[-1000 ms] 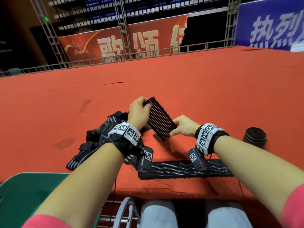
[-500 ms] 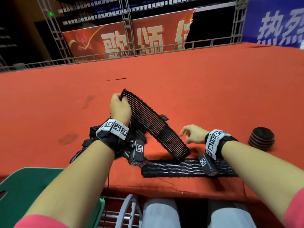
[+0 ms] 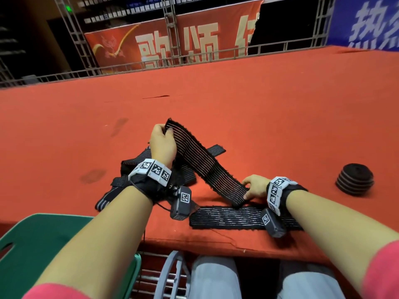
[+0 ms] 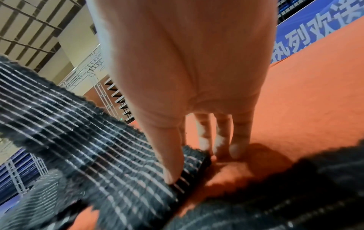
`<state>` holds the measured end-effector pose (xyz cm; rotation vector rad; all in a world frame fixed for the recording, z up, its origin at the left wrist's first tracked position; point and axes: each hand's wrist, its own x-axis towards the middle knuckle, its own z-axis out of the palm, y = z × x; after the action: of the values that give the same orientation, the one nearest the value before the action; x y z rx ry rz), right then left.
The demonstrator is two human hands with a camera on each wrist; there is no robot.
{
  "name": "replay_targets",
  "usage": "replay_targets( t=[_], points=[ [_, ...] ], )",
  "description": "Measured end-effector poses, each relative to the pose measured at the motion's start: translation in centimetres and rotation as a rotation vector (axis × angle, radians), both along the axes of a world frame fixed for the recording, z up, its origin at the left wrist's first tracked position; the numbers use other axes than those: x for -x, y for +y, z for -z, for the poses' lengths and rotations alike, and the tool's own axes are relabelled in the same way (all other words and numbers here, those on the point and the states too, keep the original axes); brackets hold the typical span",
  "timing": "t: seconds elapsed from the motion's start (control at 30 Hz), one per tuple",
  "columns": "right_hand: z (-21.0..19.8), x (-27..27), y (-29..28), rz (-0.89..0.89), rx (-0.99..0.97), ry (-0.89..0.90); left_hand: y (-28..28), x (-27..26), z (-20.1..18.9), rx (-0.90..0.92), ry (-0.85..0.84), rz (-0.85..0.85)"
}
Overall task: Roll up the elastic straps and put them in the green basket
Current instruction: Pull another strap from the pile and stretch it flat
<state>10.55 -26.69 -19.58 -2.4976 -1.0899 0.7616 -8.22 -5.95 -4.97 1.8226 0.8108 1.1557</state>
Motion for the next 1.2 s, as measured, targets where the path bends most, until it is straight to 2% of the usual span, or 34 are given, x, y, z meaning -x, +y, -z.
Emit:
replay_targets(
  t=[0.13,0.33,0.47,0.67,0.87,1.03,1.2],
  points=[
    [0.0,0.0,0.5,0.033,-0.076,0.004,0.5,0.2,0.8,0.013,0.009,-0.003],
    [-2.8,0.8,1.5,0.104,-0.349,0.024,0.3,0.1,1.9,0.037,0.025,0.013],
    [-5.2,1.4,0.9,0.202,-0.562,0.266,0.2,0.4,2.1,0.053,0.035,0.01],
    [-7.0,1.2,-1.3,0.222,-0.617,0.293,0.0,0.7,2.3,0.068,0.055,-0.006],
    [-8.4,1.0,-4.5,0.28,-0.631,0.396,-0.6,1.1,2.6,0.115,0.086,-0.023],
    [-9.1,0.8,-8.1,0.333,-0.53,0.267,-1.7,1.4,3.6,0.105,0.183,-0.044],
    [-9.5,0.6,-12.4,0.493,-0.624,0.197,-3.8,2.0,5.0,0.061,0.293,-0.034]
  ],
)
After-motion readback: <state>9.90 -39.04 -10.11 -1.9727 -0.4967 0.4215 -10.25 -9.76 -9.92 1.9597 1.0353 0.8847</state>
